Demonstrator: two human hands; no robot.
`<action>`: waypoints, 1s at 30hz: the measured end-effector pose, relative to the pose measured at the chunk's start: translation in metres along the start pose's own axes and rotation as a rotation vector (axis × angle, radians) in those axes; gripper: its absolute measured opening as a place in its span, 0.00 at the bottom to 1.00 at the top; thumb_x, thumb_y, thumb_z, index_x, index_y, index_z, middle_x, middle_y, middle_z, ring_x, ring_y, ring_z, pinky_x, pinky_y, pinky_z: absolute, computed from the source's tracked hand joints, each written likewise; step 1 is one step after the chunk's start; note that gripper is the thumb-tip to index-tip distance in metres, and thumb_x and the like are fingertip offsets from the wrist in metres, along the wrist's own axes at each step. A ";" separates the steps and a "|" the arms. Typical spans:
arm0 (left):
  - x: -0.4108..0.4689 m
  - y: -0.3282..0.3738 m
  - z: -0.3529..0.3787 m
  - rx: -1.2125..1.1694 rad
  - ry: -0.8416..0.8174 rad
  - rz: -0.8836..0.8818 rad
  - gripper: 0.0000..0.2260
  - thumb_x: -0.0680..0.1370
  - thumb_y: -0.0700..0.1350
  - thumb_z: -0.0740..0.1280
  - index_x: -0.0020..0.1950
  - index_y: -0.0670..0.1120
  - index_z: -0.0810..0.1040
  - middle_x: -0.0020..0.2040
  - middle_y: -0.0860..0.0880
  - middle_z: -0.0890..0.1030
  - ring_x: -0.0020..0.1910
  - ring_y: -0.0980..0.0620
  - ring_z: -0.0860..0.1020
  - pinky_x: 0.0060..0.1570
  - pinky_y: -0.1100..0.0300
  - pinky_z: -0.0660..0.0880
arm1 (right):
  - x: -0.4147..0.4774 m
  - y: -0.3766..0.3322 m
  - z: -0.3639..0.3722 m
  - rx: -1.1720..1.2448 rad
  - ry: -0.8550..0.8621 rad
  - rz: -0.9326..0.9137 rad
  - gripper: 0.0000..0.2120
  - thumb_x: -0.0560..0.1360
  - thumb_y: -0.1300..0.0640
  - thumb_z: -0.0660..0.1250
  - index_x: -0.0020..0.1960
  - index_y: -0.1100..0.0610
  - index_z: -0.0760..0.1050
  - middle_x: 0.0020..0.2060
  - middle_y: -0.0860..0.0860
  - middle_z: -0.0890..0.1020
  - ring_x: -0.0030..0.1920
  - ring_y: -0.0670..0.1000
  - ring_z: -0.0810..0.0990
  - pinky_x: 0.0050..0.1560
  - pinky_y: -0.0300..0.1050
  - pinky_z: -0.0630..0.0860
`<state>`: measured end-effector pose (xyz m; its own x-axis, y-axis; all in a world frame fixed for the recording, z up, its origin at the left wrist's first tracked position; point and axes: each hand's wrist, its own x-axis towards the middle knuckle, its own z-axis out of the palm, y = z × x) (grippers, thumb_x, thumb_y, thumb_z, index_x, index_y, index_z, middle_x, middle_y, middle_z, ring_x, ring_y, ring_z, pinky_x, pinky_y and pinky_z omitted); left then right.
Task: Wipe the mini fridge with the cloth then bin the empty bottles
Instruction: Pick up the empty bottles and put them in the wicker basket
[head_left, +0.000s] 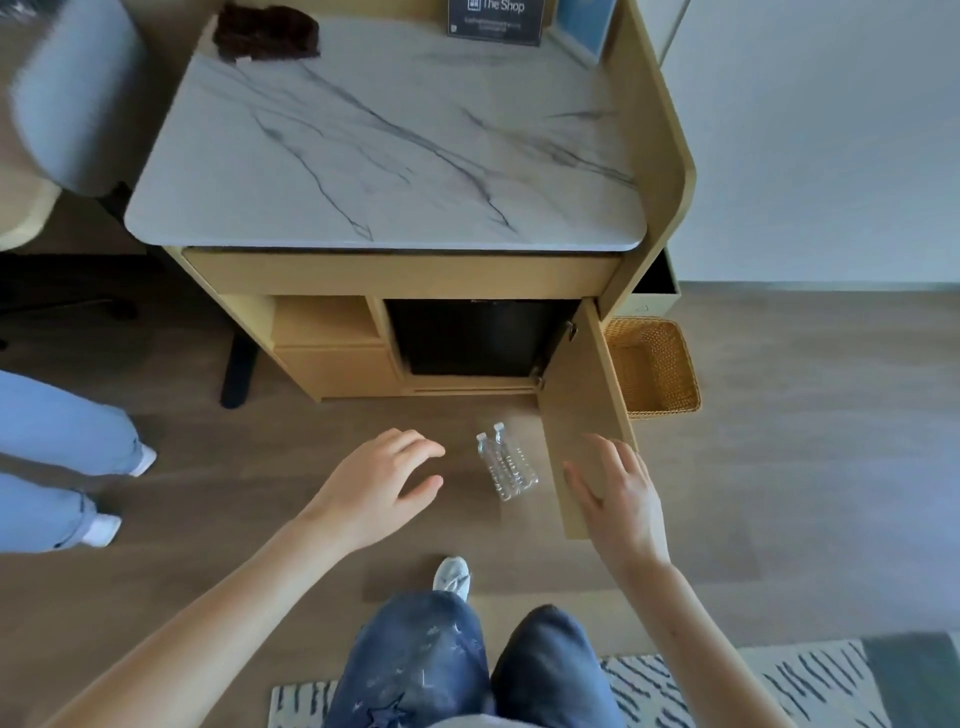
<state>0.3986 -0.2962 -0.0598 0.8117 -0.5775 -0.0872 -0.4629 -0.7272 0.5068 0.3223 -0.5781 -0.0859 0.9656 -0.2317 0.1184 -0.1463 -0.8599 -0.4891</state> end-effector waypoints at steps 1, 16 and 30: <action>0.005 -0.007 0.011 0.007 0.005 0.003 0.13 0.80 0.50 0.67 0.62 0.47 0.79 0.56 0.55 0.80 0.56 0.53 0.76 0.53 0.56 0.76 | 0.001 0.008 0.010 -0.009 -0.011 -0.001 0.13 0.77 0.53 0.71 0.57 0.61 0.77 0.49 0.56 0.81 0.48 0.61 0.79 0.45 0.52 0.78; 0.120 -0.210 0.403 -0.017 0.012 -0.048 0.17 0.82 0.55 0.61 0.69 0.52 0.74 0.64 0.56 0.76 0.64 0.55 0.73 0.60 0.59 0.72 | -0.007 0.248 0.387 0.150 -0.144 0.184 0.18 0.80 0.47 0.63 0.67 0.53 0.73 0.60 0.47 0.76 0.60 0.49 0.75 0.55 0.38 0.66; 0.193 -0.315 0.620 -0.108 0.063 -0.092 0.16 0.80 0.53 0.64 0.66 0.52 0.76 0.62 0.57 0.78 0.63 0.54 0.73 0.55 0.63 0.69 | 0.012 0.386 0.584 0.177 0.032 0.178 0.15 0.78 0.50 0.68 0.63 0.54 0.77 0.54 0.46 0.78 0.54 0.50 0.79 0.52 0.44 0.74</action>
<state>0.4803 -0.4090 -0.7683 0.8713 -0.4834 -0.0848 -0.3476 -0.7298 0.5886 0.4026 -0.6473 -0.7779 0.9202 -0.3890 0.0431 -0.2707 -0.7121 -0.6478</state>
